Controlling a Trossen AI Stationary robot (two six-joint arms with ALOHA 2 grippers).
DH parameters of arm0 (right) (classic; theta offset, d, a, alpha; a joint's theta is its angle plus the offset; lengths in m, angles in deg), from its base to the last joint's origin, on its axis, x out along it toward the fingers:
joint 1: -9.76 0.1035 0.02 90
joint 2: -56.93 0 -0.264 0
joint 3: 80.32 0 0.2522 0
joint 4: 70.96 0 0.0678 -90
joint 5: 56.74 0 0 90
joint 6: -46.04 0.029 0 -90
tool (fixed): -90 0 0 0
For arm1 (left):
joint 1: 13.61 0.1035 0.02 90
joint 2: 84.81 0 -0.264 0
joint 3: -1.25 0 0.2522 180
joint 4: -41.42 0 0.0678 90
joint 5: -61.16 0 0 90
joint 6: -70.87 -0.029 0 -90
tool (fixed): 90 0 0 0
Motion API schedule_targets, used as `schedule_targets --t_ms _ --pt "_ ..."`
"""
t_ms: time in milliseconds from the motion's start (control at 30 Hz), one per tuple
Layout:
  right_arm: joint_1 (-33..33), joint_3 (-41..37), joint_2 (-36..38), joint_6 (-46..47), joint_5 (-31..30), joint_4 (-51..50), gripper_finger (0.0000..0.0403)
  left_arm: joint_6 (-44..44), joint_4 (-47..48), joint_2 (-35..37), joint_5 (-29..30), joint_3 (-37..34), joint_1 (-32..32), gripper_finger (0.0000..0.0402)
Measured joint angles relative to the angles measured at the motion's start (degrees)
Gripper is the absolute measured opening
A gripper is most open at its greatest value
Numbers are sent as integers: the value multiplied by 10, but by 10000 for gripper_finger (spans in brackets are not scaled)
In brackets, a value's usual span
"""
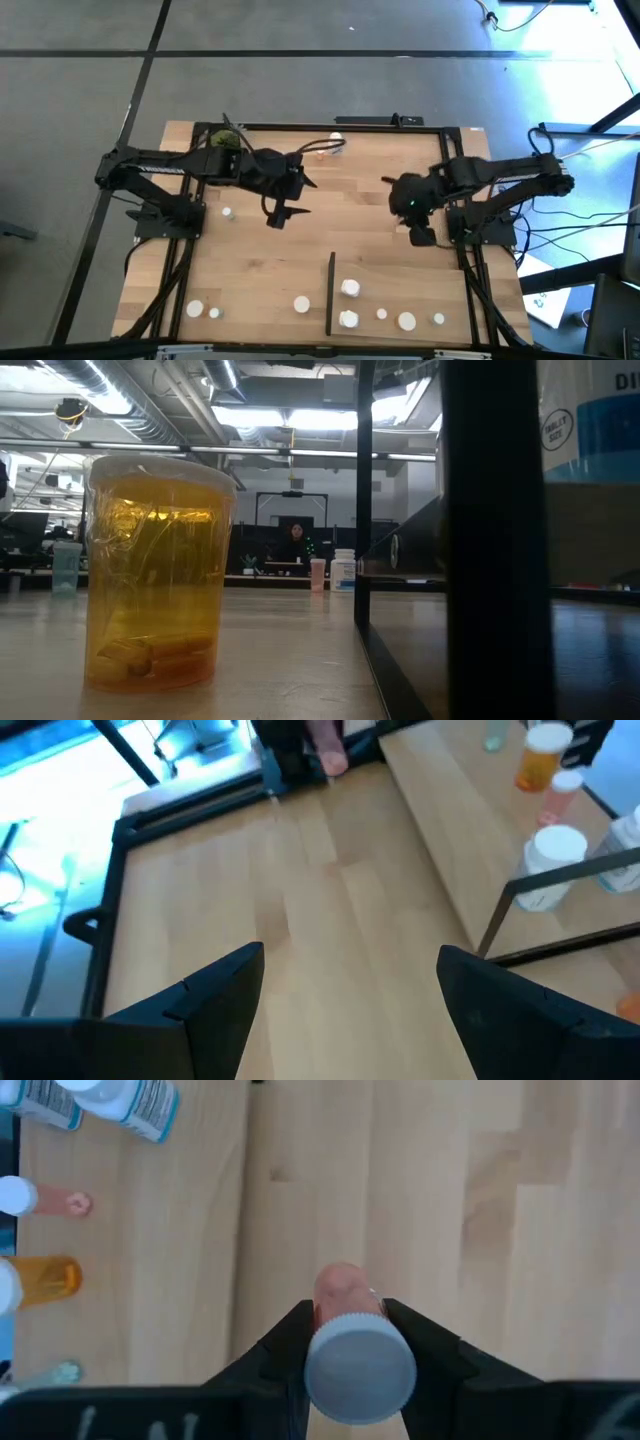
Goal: Pick and place medicine bottles onto shelf by color
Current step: Put the top right pink pill bottle on the shelf
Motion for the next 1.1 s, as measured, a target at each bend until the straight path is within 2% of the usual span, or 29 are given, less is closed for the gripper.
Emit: schedule_targets --t_ms 167,533,800,1100 --pt "48 16 -47 45 1 7 113 0 3 -4 0 0 -18 292" --pt "147 120 -141 89 -8 9 113 30 5 -6 -1 -2 -104 292" --pt "196 124 -187 103 -8 37 113 46 5 -6 3 -2 -149 292" --pt "222 124 -223 135 -9 63 113 75 5 -6 5 -2 -181 292"
